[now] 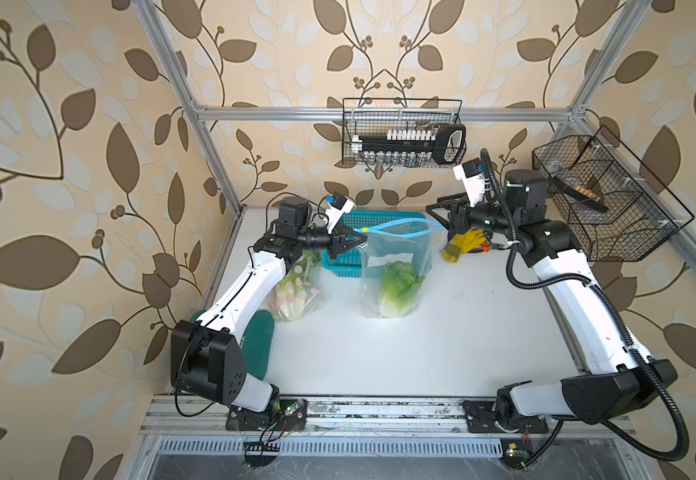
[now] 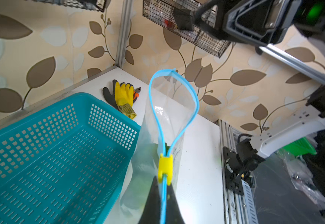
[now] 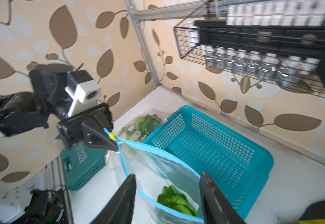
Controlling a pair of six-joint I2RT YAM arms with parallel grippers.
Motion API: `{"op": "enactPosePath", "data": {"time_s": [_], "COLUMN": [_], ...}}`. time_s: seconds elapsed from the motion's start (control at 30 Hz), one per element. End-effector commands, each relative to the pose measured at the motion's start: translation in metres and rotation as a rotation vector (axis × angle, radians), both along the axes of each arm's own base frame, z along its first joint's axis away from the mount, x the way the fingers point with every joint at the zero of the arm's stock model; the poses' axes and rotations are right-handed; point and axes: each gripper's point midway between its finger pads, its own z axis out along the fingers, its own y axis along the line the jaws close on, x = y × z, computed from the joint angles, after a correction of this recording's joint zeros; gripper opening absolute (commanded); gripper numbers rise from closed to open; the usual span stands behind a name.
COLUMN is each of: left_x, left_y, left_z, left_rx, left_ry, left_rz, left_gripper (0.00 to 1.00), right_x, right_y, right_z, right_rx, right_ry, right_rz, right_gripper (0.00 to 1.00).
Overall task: Put the chinese cabbages into a zipper bag and zip it
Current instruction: Adjust the zipper food storage bag at the center of the board, then zip the zipper on the zipper food storage bag.
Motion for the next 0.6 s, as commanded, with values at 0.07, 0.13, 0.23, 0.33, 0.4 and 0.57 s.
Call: {"op": "enactPosePath", "data": {"time_s": [0.07, 0.13, 0.23, 0.33, 0.4, 0.57], "left_x": [-0.034, -0.040, -0.046, -0.047, -0.049, -0.050], "left_y": [-0.015, -0.019, -0.022, -0.022, -0.023, -0.023], "left_z": [0.040, 0.042, 0.044, 0.044, 0.043, 0.046], "left_rx": [-0.004, 0.003, 0.006, 0.006, 0.006, 0.004], "left_ry": [-0.146, -0.154, -0.166, -0.170, -0.169, -0.173], "left_rz": [-0.111, -0.130, -0.150, -0.155, -0.160, -0.162], "left_gripper": [0.00, 0.00, 0.00, 0.00, 0.00, 0.00], "right_x": [-0.036, -0.041, -0.043, -0.042, -0.041, -0.038], "right_y": [0.070, 0.083, 0.095, 0.097, 0.097, 0.098], "right_z": [-0.037, -0.042, -0.048, -0.049, -0.051, -0.056], "right_rx": [-0.175, -0.229, -0.249, -0.244, -0.242, -0.241], "right_ry": [0.085, 0.080, 0.079, 0.075, 0.066, 0.070], "right_rz": [0.287, 0.326, 0.355, 0.356, 0.350, 0.351], "right_gripper": [0.55, 0.54, 0.48, 0.40, 0.34, 0.26]}}
